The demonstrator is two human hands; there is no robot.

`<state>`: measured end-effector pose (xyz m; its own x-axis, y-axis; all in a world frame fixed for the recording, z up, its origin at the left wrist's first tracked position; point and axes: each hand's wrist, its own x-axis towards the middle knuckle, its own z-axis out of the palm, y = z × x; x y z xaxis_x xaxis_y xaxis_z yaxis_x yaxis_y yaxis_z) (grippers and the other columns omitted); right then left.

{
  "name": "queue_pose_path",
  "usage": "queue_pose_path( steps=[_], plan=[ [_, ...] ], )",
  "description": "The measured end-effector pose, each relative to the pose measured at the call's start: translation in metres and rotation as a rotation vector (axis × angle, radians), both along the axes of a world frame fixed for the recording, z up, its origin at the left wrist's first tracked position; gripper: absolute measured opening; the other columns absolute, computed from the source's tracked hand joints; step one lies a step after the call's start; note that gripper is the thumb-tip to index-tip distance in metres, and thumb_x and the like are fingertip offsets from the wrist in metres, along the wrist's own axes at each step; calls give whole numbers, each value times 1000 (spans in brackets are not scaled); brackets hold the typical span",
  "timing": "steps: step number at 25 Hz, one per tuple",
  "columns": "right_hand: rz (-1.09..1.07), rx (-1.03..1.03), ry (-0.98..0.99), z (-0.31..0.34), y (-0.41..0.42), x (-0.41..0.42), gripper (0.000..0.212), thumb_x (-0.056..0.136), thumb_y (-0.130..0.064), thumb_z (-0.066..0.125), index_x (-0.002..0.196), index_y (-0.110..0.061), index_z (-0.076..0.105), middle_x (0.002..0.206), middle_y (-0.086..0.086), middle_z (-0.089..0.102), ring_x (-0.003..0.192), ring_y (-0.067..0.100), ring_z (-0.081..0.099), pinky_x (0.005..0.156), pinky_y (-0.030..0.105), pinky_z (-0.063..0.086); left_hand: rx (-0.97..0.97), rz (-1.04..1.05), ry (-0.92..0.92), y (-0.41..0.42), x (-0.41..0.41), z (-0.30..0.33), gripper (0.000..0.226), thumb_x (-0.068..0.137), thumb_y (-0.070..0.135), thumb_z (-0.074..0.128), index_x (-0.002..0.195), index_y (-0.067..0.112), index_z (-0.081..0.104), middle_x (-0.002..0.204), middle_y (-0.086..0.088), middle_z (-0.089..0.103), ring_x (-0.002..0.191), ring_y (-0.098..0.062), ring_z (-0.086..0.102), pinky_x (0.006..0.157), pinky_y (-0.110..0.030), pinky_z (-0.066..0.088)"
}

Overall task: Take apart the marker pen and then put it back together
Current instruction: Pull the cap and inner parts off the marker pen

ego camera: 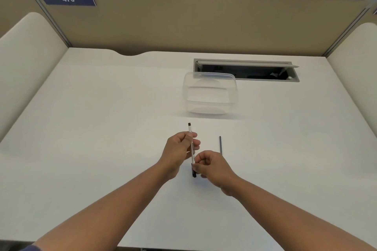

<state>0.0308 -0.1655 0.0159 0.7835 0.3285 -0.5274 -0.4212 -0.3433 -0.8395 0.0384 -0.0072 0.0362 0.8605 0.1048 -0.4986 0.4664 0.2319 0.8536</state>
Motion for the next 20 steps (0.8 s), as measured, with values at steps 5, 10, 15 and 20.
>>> queue_pose_path(
  steps=[5,10,15,20],
  plan=[
    [-15,-29,-57,2,-6,0,7,84,-27,72,90,-23,71,93,1,73,75,13,64,70,31,53,66,-35,-47,-4,-2,3,23,104,27,54,100,17,74,76,-1,65,66,-17,62,74,-30,58],
    [-97,5,-91,7,-12,7,10,87,-25,69,96,-25,70,89,-5,70,74,11,69,71,32,56,210,-159,-35,-2,-7,3,23,98,28,55,91,23,77,66,9,59,56,-9,49,56,-20,43],
    [-222,90,-144,14,-18,15,17,92,-20,64,107,-26,69,94,7,73,80,15,73,70,26,59,429,-280,-107,-3,-11,7,30,92,37,57,75,17,70,56,16,49,54,-7,40,58,-25,36],
    [-198,167,-158,19,-21,19,14,85,-18,66,97,-19,73,91,13,75,73,12,68,68,21,55,796,-431,-118,1,-11,9,46,84,58,50,63,18,41,51,12,37,51,-12,32,54,-29,29]
  ],
)
